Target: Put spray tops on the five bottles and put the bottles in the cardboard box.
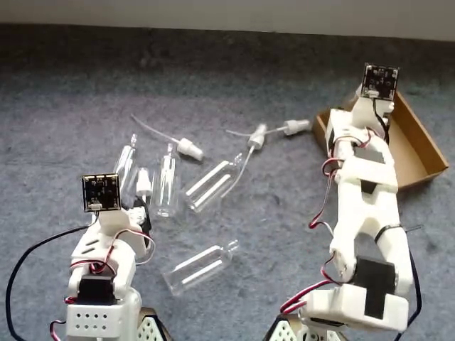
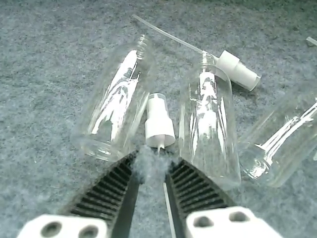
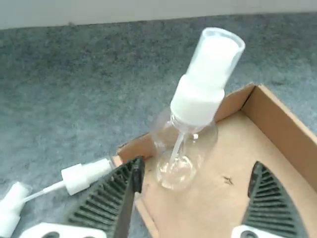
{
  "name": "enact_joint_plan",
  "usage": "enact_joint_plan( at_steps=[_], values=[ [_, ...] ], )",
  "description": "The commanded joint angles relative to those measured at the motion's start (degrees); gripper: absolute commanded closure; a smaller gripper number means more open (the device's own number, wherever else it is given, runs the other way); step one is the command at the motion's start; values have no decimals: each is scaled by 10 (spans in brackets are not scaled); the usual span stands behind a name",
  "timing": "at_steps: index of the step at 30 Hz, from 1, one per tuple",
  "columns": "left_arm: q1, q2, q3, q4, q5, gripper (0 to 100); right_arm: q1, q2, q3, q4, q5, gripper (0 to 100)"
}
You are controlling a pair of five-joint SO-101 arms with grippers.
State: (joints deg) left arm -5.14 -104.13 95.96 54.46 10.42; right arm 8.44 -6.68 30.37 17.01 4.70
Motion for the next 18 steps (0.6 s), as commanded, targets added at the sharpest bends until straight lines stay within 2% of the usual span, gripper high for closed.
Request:
enact_joint_plan(
  at_steps=[1,12,18],
  values=[
    [-1,-6,11,2,2,995,-7,-76,-7,70,-3,707],
    [-6,-6,11,2,1,995,-7,-218,-7,257,2,707],
    [-21,-6,10,-1,1,995,-74,-284,-9,382,2,707]
  ],
)
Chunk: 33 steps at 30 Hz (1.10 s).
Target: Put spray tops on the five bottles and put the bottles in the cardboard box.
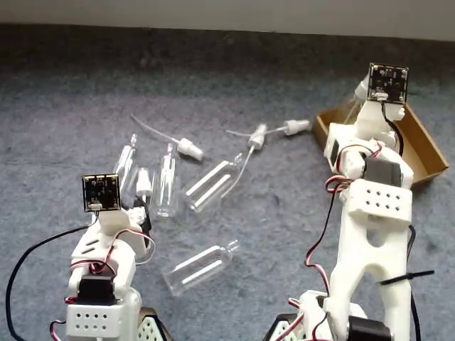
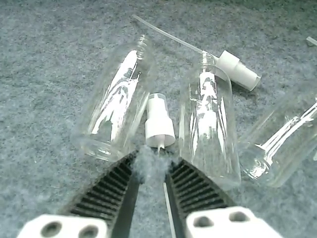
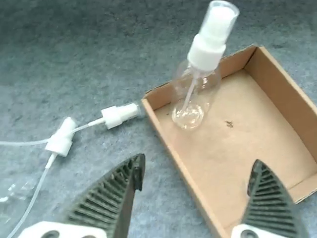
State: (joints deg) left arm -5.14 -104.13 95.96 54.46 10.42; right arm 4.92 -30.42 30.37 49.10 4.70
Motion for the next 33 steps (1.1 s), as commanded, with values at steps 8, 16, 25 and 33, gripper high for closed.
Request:
enact_joint_plan(
  at_steps=[8,16,25,33],
  values=[
    [-78,-6,9,-20,1,995,-204,-109,-8,179,133,707],
    [-117,-6,2,-21,1,995,-336,-136,-7,225,179,707],
    [-152,-7,-8,-20,2,995,-496,-144,-6,337,336,707],
    [-152,-7,-7,-20,2,995,-585,-144,51,414,418,707]
  ],
)
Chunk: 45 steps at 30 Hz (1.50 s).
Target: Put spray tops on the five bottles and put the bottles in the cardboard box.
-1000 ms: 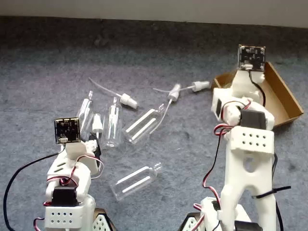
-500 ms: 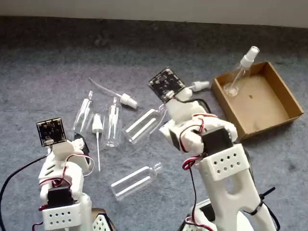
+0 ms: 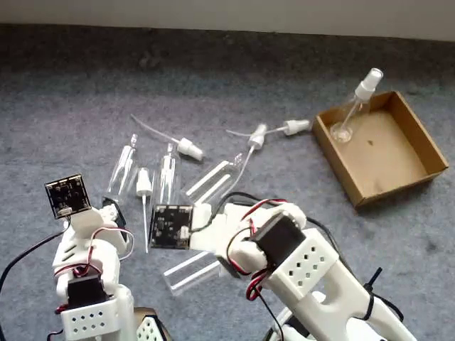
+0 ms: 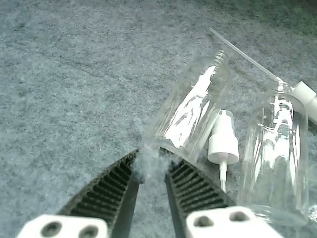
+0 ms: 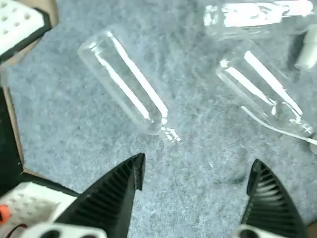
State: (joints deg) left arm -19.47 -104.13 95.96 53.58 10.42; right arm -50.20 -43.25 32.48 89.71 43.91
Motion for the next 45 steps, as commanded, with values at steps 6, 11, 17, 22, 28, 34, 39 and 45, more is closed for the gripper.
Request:
enact_joint_plan(
  at_steps=[6,11,17,22,28,34,39,45],
  values=[
    [-8,-7,-7,-11,2,995,-83,-12,163,-116,38,706],
    [-7,-7,-5,-12,2,995,-112,-10,218,-196,39,705],
    [-6,-7,-4,-12,2,995,-112,-9,218,-204,55,632],
    [-6,-6,-4,-12,2,995,-115,-9,217,-230,58,616],
    [-5,-6,-3,-12,2,995,-122,1,233,-279,56,616],
    [-5,-6,-3,-13,2,995,-137,113,241,-279,54,616],
    [-5,-6,-2,-12,2,995,-143,165,227,-320,54,616],
    [-5,-6,-2,-12,2,995,-139,171,231,-351,54,646]
  ],
)
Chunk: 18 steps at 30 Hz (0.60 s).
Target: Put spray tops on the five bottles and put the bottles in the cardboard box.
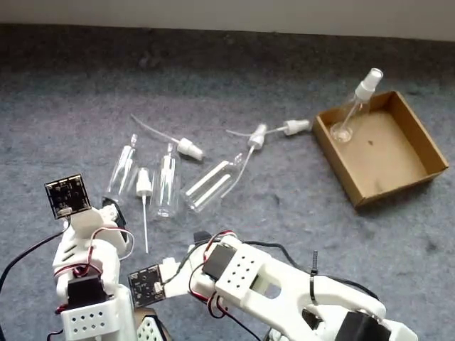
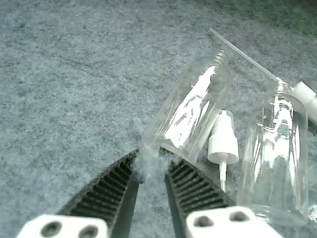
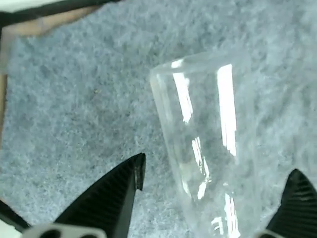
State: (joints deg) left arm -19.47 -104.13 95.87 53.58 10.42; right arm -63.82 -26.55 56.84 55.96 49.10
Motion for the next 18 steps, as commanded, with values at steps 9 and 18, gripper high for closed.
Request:
enact_joint_plan(
  at_steps=[9,18],
  values=[
    [-5,-6,-1,-12,1,995,28,6,-12,-12,-31,785],
    [-5,-6,0,-13,1,995,126,0,-18,60,-34,825]
  ],
)
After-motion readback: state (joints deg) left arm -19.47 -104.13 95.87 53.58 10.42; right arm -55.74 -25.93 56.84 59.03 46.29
